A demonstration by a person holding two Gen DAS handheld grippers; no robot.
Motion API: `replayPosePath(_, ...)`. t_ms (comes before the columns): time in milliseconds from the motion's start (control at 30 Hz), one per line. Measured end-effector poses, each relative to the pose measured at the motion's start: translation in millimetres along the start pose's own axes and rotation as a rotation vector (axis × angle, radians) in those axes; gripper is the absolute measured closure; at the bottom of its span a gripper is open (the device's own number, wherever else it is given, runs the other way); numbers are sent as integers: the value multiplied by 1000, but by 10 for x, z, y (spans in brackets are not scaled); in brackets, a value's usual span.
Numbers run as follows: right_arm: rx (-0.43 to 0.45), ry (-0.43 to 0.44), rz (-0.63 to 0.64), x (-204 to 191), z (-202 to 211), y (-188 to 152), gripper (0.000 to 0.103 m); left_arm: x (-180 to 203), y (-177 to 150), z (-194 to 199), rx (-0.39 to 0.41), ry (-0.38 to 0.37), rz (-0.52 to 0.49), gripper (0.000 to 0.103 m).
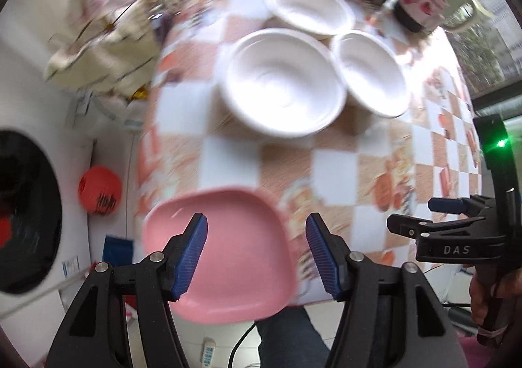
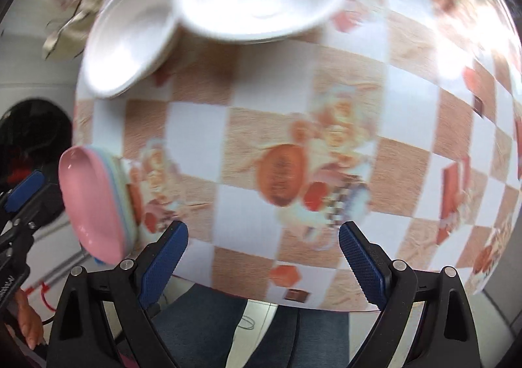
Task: Organize plates and bowls
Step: 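Move the right tool toward the white paper bowls and align with one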
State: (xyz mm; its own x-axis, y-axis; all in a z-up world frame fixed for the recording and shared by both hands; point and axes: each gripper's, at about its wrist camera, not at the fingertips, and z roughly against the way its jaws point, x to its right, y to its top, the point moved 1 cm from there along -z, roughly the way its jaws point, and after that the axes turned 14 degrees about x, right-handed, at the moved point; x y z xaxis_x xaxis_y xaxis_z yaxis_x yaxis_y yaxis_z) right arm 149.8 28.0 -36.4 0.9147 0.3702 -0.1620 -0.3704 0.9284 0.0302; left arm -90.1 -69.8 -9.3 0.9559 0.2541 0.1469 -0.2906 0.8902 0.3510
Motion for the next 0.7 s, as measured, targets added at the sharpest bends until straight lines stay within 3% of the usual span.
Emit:
replayPosePath(200,80,-28,-42,415,138,498,8,415,492,-97,45,19,-61,36)
replayPosePath(433,131,-5,-46,516,53,1236,8,767,1146,-454,76,64,-124,36)
replayPosePath(700,113,5,-57,501,-374,1574,9,875,1325,-826,38,136,-175,36)
